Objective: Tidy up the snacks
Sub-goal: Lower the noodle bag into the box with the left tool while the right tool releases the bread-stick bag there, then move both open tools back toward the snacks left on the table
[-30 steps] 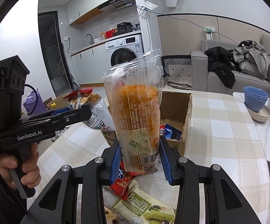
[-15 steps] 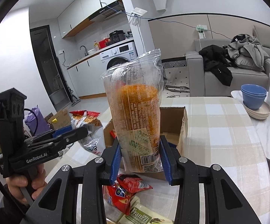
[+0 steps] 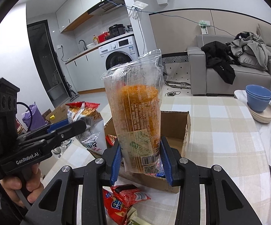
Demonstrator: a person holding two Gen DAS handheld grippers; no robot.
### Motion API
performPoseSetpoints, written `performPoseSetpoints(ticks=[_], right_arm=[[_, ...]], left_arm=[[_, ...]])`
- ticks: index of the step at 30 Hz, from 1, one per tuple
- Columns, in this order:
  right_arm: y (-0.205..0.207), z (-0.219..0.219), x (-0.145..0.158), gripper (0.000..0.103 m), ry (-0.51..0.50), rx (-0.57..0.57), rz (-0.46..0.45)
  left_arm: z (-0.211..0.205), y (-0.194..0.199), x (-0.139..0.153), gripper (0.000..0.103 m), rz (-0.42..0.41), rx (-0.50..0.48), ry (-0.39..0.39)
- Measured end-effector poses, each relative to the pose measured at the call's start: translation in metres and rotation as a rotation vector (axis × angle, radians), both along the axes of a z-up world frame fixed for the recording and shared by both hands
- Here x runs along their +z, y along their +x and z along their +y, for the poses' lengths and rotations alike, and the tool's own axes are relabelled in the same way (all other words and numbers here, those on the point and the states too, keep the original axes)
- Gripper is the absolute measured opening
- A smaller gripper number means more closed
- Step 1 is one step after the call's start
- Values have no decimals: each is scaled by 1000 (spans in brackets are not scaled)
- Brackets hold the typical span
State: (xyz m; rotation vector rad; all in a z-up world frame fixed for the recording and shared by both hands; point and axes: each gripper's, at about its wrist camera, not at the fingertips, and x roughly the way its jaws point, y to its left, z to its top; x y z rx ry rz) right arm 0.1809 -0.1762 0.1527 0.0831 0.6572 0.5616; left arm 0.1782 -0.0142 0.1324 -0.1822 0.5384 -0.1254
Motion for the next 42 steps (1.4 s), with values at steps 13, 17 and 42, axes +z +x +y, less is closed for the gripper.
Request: performPoseSetpoints(ticks=[13,17,42], right_arm=[[27,9,-20,39,-25,-7,46],[33,10,-26,39,-40,-3,64],[7,-16,-16,98,-76,-38,-4]], left_arm=[[-16,58,-12,43,45,7,11],[-19,75,-22,43,65,7,13],[-11,70,-45,102,88,31,49]])
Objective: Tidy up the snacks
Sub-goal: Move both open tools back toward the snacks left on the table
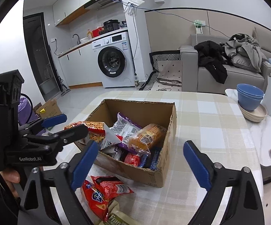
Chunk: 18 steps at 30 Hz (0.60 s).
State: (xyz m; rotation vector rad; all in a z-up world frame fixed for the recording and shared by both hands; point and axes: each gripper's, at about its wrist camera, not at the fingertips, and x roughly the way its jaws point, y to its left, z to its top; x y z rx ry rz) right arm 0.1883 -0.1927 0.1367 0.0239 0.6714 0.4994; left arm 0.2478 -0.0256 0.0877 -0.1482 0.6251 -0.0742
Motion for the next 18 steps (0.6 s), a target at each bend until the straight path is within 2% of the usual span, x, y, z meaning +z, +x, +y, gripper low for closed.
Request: performPoseSetpoints(ticks=[5,18], right_arm=[[-11,-7,-3,102,9,0,-5],[-40,-19,-15,103,44,18,20]], left_arm=[[9,-23,-1,102,-18,9,-3],[15,-90,-5,102,-30,20,27]])
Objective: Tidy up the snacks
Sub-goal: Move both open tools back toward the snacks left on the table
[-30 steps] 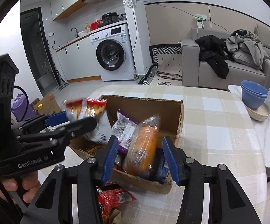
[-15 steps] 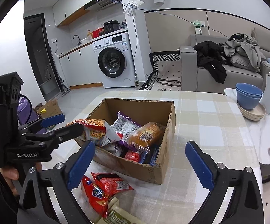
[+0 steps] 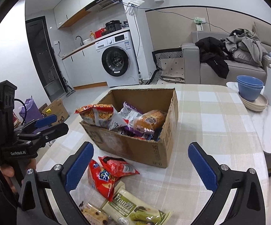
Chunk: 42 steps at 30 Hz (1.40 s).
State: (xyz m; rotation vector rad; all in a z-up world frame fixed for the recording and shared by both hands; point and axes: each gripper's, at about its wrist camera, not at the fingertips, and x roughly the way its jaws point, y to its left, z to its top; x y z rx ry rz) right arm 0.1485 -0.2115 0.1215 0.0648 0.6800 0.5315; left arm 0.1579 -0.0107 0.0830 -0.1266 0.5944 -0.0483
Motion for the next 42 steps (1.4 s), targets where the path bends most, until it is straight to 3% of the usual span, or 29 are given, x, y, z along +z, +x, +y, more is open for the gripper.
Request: performPoseSetpoints(ticks=[22,36,42], right_arm=[[-37,-6,-28,103,-53,4,83],[-41,-2,-60,103,-175,75,167],[-47,17,-77,103,-288,147,166]], left_arm=[[-18,-40,-36,102,85,-23,21],[-16,-45,-54,102,134,-26,15],[-16,-42,-58,102,139,-24,26]])
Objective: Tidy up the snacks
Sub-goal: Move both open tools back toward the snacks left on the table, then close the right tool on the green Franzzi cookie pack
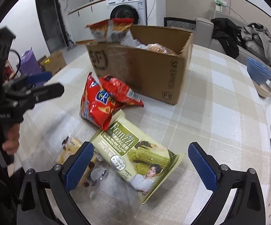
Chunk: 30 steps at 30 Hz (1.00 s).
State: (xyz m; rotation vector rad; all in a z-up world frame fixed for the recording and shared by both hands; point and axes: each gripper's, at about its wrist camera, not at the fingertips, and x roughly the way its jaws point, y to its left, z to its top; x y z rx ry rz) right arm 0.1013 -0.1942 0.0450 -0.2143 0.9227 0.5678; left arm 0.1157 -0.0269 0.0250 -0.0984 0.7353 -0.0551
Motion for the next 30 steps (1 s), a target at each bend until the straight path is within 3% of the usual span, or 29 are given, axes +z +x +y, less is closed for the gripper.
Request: performPoseSetpoints(ticks=[13,24,26,28,30], right_arm=[[5,8,-22,103,-73,27,22],[16,15,-34,102,-65,-24,14],[17,15,-34,98,-58,-32,3],[19,14,-34,83,-57,-48,1],[25,10,-34,74,-57,-79,6]], left_arm=[[0,4,-8,102,13,-3,3],[-2,10,-18,102,36,-4,12],[-2,12,-20,102,39,-5,14],[-2,12,-22,102,43,-5,15],[-2,14,-24,102,46,-4,14]])
